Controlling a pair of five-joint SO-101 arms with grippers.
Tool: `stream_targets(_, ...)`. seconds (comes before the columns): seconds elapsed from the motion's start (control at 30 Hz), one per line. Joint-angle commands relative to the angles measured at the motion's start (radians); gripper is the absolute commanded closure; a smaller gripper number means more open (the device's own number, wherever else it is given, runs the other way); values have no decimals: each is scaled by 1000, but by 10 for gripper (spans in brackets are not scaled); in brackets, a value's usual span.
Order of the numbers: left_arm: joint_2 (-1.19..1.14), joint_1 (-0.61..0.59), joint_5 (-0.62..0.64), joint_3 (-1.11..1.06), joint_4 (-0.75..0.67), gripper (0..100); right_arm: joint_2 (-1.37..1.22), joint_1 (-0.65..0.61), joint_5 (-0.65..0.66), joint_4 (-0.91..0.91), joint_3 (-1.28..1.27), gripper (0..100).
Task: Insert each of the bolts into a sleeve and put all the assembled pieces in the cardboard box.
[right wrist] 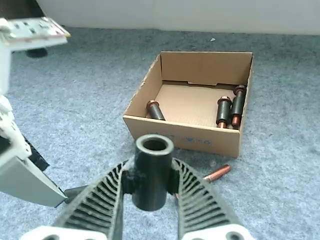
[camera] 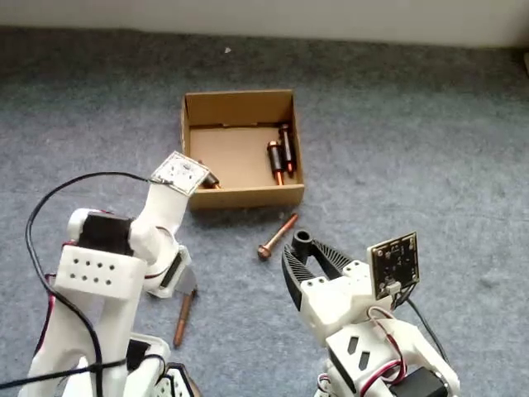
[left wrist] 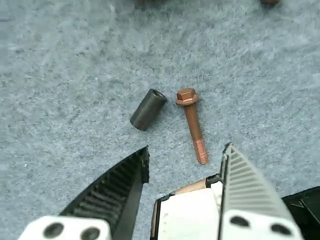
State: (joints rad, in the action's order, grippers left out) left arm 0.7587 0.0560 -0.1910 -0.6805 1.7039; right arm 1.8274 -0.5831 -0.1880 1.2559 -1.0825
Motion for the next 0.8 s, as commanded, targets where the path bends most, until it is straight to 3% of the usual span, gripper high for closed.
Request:
stream_targets(0.0, -85, 7, -9, -104, -115, 748, 2, -7, 14, 2, 4, 994)
stream_targets(0.27, -240, 8, -8, -315, -457, 748, 2, -7, 12, 2, 2, 994)
stream_targets(0.53, -496, 31, 92, -312, -637, 749, 2, -7, 12, 2, 2, 994)
stream_targets(0.77, -558, 151, 110, -280, -624, 941, 2, -7, 12, 2, 2, 994)
